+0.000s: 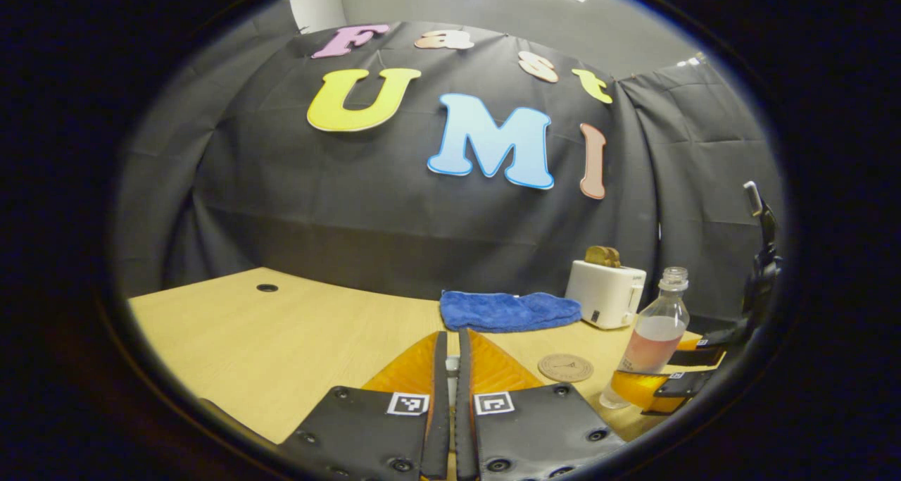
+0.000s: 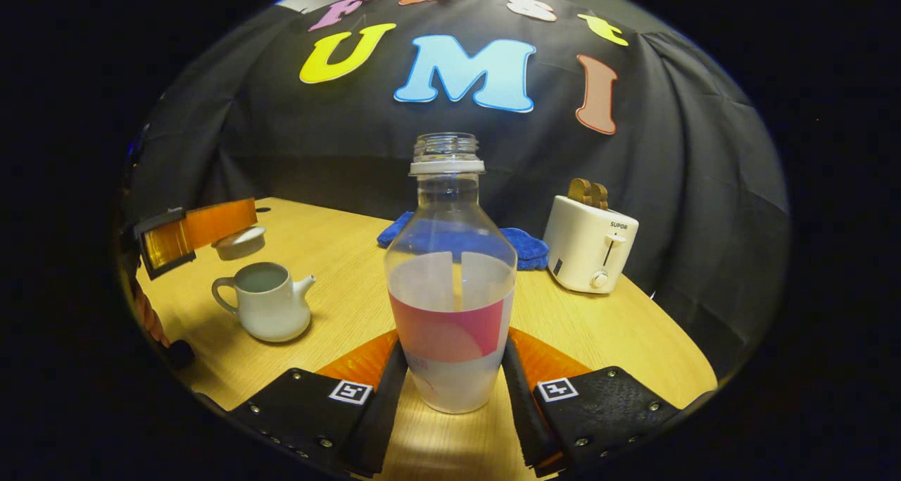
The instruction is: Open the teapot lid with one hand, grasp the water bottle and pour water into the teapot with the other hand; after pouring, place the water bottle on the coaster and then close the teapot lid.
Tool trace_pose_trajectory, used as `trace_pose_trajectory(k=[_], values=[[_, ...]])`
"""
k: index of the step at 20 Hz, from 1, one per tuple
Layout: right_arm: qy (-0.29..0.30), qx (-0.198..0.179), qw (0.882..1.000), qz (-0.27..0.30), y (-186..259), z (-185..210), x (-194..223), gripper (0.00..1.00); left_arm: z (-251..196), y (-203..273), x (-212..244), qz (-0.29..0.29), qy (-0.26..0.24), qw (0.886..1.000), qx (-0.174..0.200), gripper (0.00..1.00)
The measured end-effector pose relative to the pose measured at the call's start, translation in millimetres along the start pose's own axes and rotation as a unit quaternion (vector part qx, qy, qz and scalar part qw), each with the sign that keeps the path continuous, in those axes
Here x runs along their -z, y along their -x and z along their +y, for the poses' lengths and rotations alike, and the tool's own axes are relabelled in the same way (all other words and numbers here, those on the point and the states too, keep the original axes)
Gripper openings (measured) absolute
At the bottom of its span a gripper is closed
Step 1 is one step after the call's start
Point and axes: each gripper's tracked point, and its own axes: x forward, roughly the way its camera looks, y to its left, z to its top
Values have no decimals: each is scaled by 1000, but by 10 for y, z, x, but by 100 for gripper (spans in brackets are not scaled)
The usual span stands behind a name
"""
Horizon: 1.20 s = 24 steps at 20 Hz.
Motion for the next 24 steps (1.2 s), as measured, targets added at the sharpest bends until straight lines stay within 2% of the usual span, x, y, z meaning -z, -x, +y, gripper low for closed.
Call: trace_pose_trajectory(k=[6, 13, 16, 20, 24], values=[[107, 13, 994, 27, 4, 31, -20, 70, 1, 31, 28, 11, 19, 1000, 2, 10], [228, 10, 971, 71, -21, 109, -23, 71, -95, 61, 14, 23, 51, 998, 14, 10], [297, 24, 951, 77, -42, 92, -33, 70, -101, 38, 18, 19, 58, 998, 10, 10], [391, 54, 917, 56, -68, 66, -211, 70, -153, 70, 11, 31, 74, 997, 18, 10], [463, 60, 883, 49, -139, 101, -318, 70, -147, 50, -32, 21, 94, 995, 11, 10]])
